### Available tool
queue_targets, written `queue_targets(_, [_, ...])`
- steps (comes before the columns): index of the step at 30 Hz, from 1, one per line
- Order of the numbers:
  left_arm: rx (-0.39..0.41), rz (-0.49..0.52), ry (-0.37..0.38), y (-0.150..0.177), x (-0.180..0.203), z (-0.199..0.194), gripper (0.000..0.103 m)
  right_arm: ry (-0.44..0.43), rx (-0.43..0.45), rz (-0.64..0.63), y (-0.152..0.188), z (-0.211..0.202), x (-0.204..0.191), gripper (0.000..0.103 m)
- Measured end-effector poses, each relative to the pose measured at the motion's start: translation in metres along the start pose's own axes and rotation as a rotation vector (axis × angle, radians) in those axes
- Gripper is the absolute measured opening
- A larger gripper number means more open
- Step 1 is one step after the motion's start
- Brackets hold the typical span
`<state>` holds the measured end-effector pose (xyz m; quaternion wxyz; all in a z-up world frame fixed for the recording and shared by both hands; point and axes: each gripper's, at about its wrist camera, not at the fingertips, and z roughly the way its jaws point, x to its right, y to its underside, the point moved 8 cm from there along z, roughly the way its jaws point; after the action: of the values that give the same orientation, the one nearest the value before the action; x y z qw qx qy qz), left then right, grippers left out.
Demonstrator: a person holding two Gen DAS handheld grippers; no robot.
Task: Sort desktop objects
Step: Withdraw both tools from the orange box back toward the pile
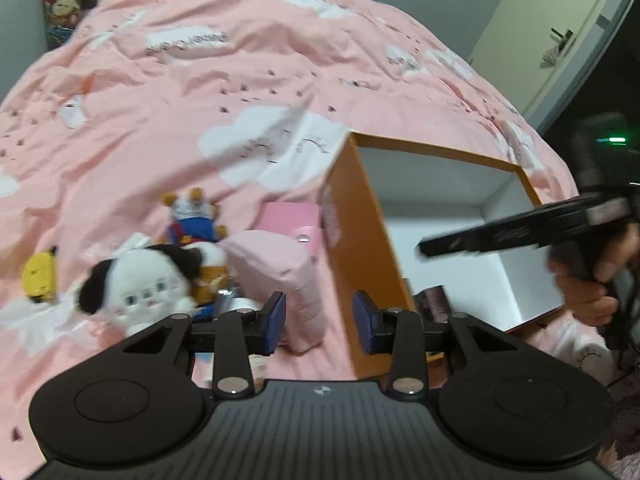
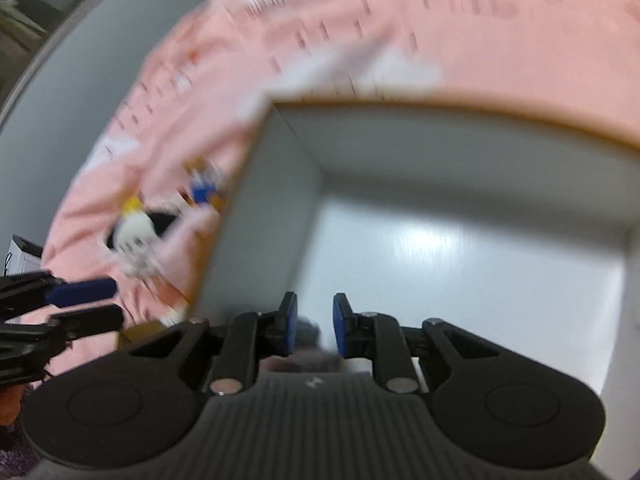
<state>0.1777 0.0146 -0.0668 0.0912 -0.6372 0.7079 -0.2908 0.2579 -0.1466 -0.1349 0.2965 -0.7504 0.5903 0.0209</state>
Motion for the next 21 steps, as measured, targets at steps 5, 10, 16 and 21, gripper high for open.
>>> queue_targets(5, [0.048,-0.020,-0.086,0.014,-0.029,-0.023,0.042,0.011,0.195,-0.151,-0.006,-0.033,-0.053,0.022])
queue_targets(10, [-0.003,-0.071,-0.094,0.035,-0.051,-0.032,0.042,-0.008,0.180,-0.308,0.013,-0.015,-0.111,0.023])
queue_targets(16, [-0.085,-0.063,-0.081,0.063,-0.064,-0.028,0.043,0.047,0.115,-0.490,0.048,0.018,-0.151,0.035])
queue_targets(21, [-0.112,-0.089,-0.057,0.080,-0.067,-0.026,0.043,0.049,0.046,-0.660,0.082,0.031,-0.170,0.045])
